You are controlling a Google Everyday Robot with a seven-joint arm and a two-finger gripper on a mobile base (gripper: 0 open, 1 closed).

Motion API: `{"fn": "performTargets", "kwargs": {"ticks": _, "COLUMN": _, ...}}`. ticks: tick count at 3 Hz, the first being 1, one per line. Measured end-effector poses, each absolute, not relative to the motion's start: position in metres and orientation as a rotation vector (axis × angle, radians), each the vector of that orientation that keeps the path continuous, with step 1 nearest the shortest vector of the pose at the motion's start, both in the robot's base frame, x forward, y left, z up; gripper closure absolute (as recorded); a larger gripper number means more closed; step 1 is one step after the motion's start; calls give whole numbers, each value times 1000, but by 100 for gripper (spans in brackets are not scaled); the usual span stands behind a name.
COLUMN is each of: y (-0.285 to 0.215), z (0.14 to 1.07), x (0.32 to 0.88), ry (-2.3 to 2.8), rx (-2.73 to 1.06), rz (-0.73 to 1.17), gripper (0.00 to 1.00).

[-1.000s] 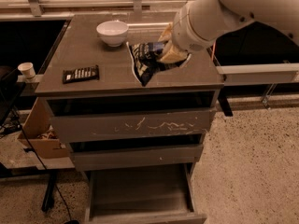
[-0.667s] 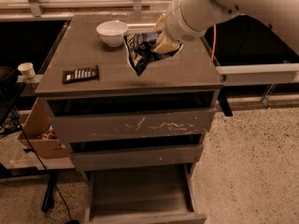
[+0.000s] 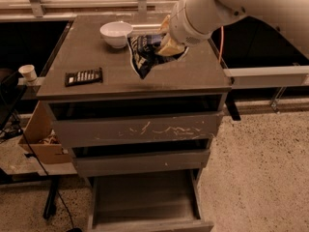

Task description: Pick blue chip bag from bottom drawer and place on counter

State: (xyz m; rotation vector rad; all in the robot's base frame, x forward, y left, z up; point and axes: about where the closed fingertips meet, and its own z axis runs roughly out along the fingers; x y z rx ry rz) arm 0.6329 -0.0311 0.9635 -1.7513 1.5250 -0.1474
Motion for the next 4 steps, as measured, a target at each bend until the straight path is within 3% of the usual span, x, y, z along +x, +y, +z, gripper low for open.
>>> {"fn": "performTargets", "kwargs": {"ticks": 4, "y": -10, "z": 904, "x": 697, "ry": 1590, "rx": -1667, "rz": -17, "gripper": 100}}
